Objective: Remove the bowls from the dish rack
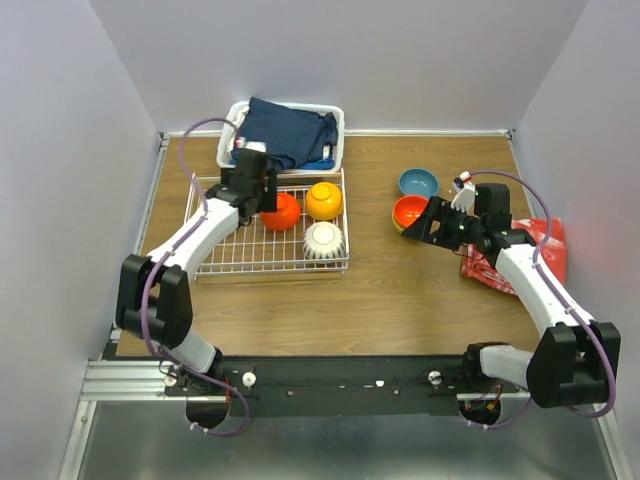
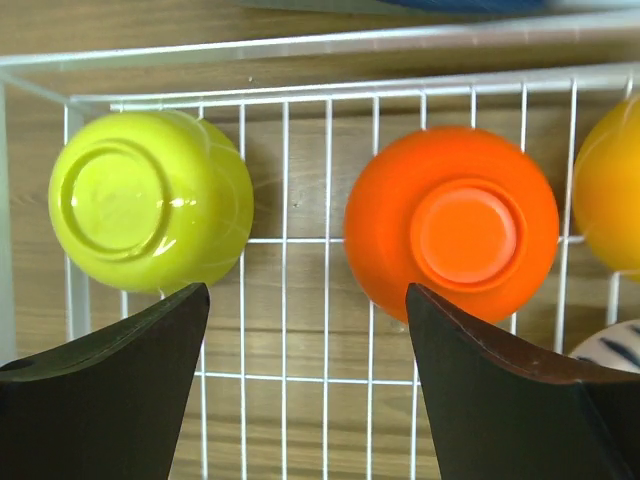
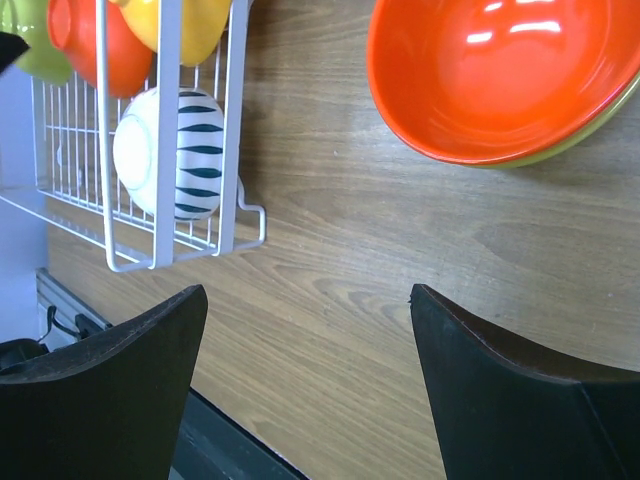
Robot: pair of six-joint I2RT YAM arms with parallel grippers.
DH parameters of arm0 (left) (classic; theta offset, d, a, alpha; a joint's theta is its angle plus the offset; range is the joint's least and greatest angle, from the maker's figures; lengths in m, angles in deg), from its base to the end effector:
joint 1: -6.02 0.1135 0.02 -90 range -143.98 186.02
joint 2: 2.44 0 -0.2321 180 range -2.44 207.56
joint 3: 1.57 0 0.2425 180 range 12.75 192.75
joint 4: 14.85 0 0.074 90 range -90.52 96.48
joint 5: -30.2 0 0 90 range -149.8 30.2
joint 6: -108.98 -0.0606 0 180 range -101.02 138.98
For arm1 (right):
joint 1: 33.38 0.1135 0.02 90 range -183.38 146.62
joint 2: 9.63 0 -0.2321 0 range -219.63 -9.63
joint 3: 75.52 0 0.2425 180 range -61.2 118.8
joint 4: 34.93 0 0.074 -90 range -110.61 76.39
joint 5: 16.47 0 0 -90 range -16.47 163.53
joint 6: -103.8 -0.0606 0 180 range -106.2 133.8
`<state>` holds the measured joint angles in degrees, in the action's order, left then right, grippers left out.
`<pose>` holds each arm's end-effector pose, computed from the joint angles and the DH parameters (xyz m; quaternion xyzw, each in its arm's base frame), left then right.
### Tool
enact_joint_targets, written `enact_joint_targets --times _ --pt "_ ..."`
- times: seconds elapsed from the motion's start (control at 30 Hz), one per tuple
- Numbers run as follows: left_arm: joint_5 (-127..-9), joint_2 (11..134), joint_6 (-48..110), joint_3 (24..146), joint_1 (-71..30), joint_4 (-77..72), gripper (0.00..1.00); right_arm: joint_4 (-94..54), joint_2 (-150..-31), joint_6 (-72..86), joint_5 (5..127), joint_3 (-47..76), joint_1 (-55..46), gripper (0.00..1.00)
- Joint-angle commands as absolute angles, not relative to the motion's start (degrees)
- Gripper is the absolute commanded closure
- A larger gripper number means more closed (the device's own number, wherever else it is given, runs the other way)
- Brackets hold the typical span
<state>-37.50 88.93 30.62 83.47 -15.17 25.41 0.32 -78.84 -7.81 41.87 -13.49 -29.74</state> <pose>0.3402 -0.1072 0.2243 0.0046 0.9144 0.0698 0.3988 0.2683 0.0489 0.2154 0.0288 0.8867 0.3284 0.3241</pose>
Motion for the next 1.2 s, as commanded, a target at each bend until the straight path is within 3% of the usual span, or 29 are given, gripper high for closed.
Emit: enact_joint_targets --times 0.0,0.23,1.17 --pt "-61.53 84.22 47.71 79.38 -7.18 18.65 0.06 0.57 -77.05 -8.35 41.19 -14.44 -29.78 0.1" --pt "-77.99 85.53 62.31 71.39 0.04 6.43 0.01 1.54 -75.47 -8.0 41.8 -14.88 -29.69 0.1" --pt "-81.43 94.41 70.22 65.84 1.63 -4.47 0.02 2.07 -73.44 -9.14 42.95 -16.37 -29.69 0.1"
